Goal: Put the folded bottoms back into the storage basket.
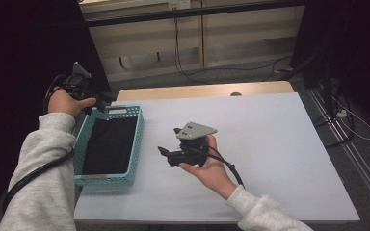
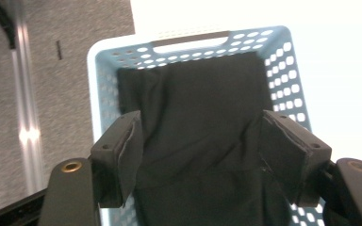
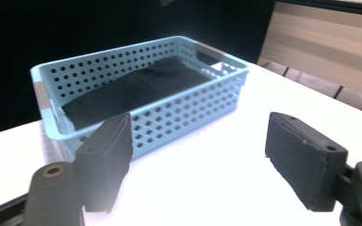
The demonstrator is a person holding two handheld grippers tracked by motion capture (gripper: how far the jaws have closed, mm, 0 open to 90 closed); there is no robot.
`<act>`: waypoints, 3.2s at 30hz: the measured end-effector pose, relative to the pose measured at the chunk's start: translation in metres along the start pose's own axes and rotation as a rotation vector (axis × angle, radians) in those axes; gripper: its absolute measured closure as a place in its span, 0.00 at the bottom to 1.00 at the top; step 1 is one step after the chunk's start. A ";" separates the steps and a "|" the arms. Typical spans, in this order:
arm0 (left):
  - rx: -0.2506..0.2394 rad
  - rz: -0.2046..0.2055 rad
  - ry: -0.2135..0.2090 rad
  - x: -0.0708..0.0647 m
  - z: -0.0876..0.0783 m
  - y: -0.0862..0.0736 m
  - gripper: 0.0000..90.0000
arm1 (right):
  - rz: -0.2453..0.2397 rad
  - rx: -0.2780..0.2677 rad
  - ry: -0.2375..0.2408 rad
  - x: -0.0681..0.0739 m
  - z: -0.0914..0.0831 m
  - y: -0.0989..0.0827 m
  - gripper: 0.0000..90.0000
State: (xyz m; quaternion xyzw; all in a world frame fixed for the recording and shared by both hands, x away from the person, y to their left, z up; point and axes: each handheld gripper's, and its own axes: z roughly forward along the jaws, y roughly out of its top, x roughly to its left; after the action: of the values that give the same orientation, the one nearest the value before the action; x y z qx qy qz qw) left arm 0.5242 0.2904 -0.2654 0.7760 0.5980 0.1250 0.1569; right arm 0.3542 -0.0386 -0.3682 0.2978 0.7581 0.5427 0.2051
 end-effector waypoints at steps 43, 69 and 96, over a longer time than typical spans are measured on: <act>-0.057 0.157 -0.153 -0.082 0.011 -0.015 0.28 | 0.062 0.067 -0.016 -0.034 -0.060 -0.047 0.18; -0.087 0.256 -0.260 -0.122 0.030 -0.033 0.25 | 0.119 0.137 -0.055 -0.063 -0.090 -0.084 0.18; -0.125 0.329 -0.352 -0.152 0.050 -0.058 0.24 | 0.146 0.209 -0.094 -0.089 -0.117 -0.106 0.18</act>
State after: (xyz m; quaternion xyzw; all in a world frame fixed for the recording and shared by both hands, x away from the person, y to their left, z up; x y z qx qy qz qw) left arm 0.4529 0.1522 -0.3349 0.8615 0.4180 0.0486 0.2840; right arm 0.3212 -0.2052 -0.4311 0.3972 0.7762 0.4598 0.1682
